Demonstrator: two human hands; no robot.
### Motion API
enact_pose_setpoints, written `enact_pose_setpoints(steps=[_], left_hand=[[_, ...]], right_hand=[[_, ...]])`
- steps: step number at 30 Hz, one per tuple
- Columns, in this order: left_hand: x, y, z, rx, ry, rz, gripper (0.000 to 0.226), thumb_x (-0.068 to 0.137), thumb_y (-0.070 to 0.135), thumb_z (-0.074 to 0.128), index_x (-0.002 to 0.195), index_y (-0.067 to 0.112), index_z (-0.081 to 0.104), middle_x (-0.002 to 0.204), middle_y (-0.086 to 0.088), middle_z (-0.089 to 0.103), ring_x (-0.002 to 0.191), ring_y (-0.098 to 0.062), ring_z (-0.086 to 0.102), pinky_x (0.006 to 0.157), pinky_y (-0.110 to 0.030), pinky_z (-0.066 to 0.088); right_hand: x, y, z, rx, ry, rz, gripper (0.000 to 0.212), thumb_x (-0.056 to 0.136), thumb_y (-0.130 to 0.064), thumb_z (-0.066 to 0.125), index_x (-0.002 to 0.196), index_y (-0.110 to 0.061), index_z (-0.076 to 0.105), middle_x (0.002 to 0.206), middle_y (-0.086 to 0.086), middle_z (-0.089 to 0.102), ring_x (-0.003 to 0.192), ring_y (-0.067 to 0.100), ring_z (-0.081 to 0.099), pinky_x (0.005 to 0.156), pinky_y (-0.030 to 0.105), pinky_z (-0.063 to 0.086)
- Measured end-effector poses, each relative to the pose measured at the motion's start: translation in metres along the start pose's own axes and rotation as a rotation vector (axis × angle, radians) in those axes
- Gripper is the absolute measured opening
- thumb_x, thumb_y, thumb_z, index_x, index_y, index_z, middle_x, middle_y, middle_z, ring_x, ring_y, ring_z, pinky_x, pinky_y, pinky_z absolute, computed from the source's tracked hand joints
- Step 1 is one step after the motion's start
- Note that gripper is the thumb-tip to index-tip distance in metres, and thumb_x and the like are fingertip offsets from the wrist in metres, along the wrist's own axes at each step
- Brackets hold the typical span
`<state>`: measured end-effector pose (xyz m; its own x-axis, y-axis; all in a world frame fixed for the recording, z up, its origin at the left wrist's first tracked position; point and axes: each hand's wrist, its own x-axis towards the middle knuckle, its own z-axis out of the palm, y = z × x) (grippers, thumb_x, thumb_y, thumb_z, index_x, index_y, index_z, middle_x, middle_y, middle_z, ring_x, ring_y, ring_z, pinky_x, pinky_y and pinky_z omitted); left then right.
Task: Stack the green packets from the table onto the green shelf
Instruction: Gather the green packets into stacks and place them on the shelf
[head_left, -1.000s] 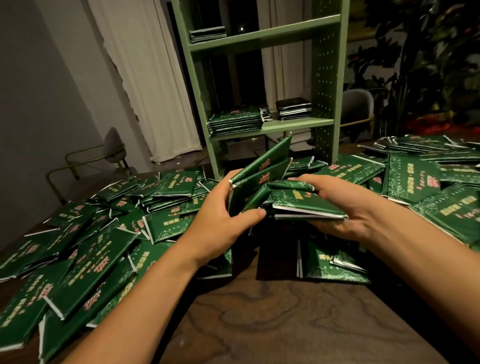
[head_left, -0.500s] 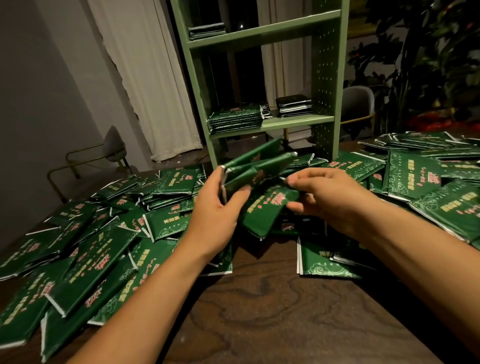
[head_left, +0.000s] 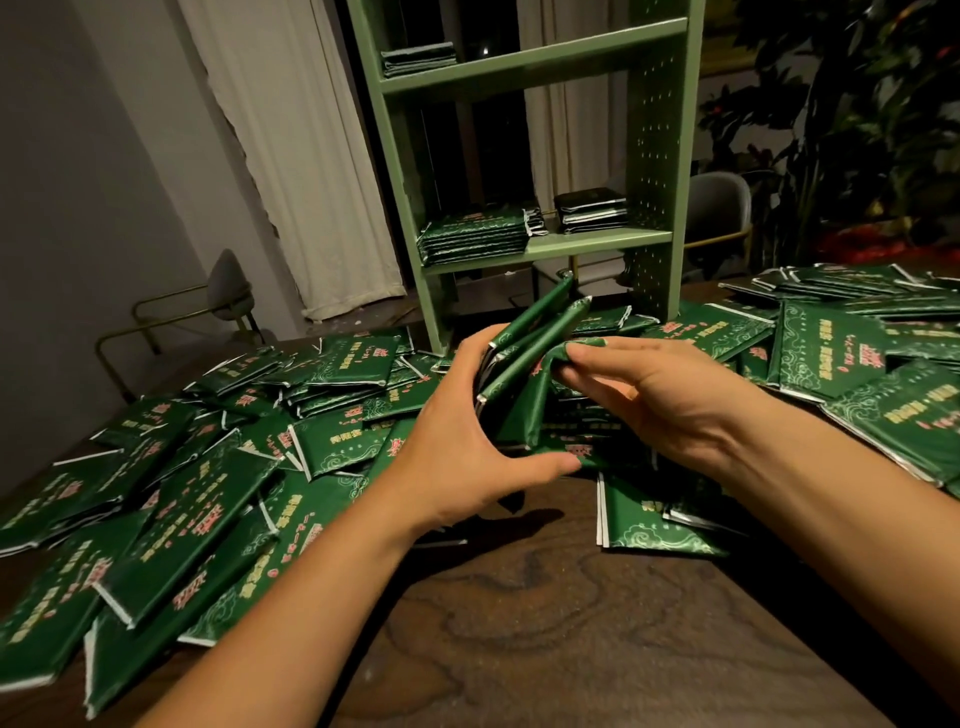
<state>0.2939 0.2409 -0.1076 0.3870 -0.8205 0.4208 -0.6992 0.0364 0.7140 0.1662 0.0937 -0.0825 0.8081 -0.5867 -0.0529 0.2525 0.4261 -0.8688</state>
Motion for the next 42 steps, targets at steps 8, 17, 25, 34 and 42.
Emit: enact_pose_setpoints(steps=[8,17,25,34,42], left_hand=[[0.008,-0.002,0.005,-0.275,0.193,-0.091,0.036,0.095,0.002,0.064,0.115,0.031,0.060,0.107,0.012,0.074,0.107,-0.005,0.069,0.096,-0.030,0.056],[0.008,0.000,0.006,-0.351,0.123,-0.266,0.043,0.092,-0.010,0.058,0.123,0.017,0.047,0.123,-0.007,0.059,0.084,0.003,0.070,0.071,-0.017,0.057],[0.009,0.001,0.007,-0.329,0.226,-0.183,0.034,0.098,-0.002,0.057,0.114,0.027,0.048,0.108,0.002,0.066,0.090,-0.002,0.071,0.076,-0.028,0.061],[0.005,0.000,0.007,-0.238,0.131,-0.250,0.060,0.085,0.016,0.071,0.130,0.036,0.036,0.120,0.000,0.064,0.104,-0.026,0.069,0.093,-0.053,0.057],[0.005,0.008,0.004,-0.238,0.211,-0.227,0.064,0.075,0.021,0.062,0.134,0.033,0.039,0.129,0.013,0.051,0.087,-0.015,0.054,0.091,-0.056,0.055]], right_hand=[[0.004,0.003,-0.007,-0.667,0.126,-0.213,0.051,0.085,-0.030,0.075,0.130,-0.016,0.055,0.109,-0.004,0.063,0.096,0.010,0.062,0.085,0.032,0.051],[-0.002,0.006,-0.009,-0.883,-0.001,-0.364,0.040,0.086,0.002,0.069,0.118,-0.019,0.058,0.104,-0.004,0.070,0.095,0.008,0.071,0.090,0.034,0.059],[-0.003,0.003,-0.007,-0.823,-0.028,-0.446,0.021,0.095,-0.009,0.064,0.108,-0.024,0.058,0.099,-0.006,0.073,0.092,0.005,0.071,0.088,0.037,0.059],[-0.003,0.007,-0.019,-1.003,-0.184,-0.317,0.048,0.088,-0.006,0.074,0.124,-0.024,0.048,0.111,-0.008,0.073,0.101,0.005,0.071,0.090,0.039,0.059],[-0.002,0.003,-0.018,-1.125,-0.169,-0.379,0.085,0.079,-0.018,0.083,0.145,-0.032,0.032,0.117,-0.018,0.060,0.103,0.005,0.068,0.091,0.032,0.058]])
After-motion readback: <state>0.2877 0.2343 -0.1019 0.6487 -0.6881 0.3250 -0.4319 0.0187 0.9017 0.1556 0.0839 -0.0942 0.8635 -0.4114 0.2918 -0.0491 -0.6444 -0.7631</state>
